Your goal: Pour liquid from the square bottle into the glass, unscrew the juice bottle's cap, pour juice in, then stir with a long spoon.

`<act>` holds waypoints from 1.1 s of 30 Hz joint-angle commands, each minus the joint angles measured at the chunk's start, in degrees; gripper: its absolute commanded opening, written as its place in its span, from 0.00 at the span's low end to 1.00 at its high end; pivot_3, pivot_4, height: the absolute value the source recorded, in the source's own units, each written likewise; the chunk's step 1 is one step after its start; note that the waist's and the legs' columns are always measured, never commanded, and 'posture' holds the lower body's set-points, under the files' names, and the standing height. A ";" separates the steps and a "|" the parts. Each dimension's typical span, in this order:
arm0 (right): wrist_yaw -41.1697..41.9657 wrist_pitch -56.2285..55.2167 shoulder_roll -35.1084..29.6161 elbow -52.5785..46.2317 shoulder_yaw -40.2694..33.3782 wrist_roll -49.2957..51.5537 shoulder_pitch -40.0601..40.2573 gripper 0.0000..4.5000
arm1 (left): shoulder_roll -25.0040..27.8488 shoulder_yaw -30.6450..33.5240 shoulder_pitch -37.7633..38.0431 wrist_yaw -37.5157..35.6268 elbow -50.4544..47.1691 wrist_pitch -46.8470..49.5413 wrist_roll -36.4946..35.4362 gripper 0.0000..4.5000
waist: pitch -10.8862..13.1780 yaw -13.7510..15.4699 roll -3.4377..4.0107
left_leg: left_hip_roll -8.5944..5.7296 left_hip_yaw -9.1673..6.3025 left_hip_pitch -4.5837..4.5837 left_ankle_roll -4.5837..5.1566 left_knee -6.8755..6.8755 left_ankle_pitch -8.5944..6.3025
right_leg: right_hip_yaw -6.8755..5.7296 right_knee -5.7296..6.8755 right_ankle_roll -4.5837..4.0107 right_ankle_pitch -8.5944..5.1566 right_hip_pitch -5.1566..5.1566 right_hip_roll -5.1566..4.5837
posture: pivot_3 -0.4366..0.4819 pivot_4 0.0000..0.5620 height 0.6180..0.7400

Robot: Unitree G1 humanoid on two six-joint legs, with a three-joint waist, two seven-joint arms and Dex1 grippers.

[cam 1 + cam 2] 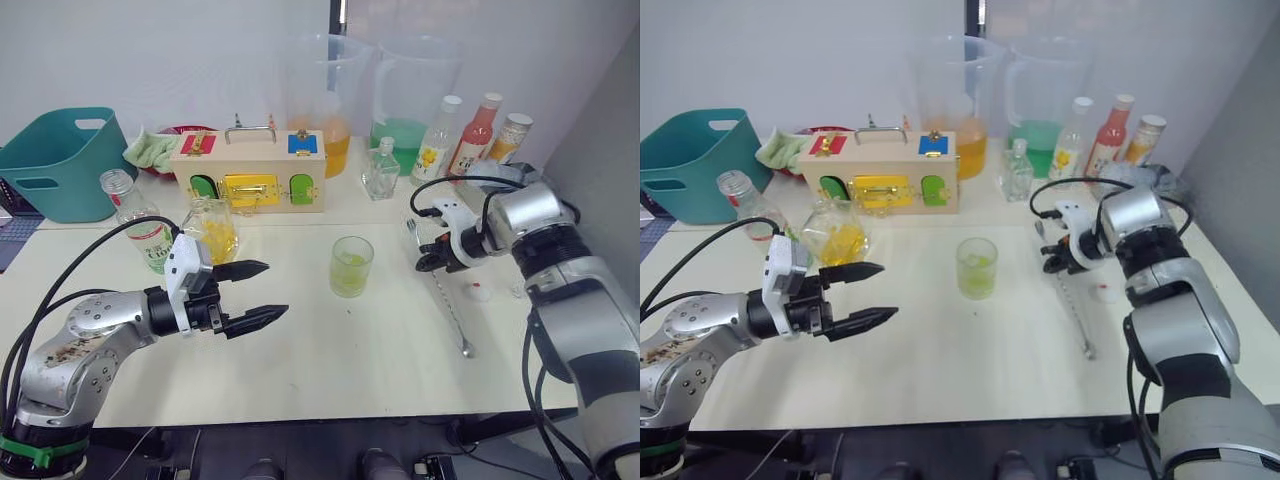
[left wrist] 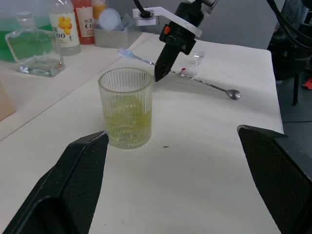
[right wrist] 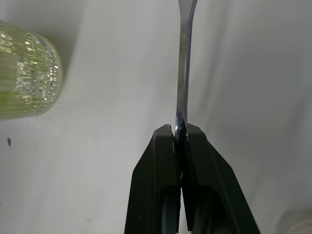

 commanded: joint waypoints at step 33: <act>11.81 -14.52 -15.19 -56.53 -52.41 17.45 42.63 0.99 | 13.13 9.04 6.79 -9.56 23.99 -13.41 11.82 1.00 | 0.04 0.43 0.07 | 0.07 -0.02 0.10 0.02 -0.06 -0.01 | -0.02 0.00 -0.02 0.01 0.08 0.08 | 0.48 0.27 1.00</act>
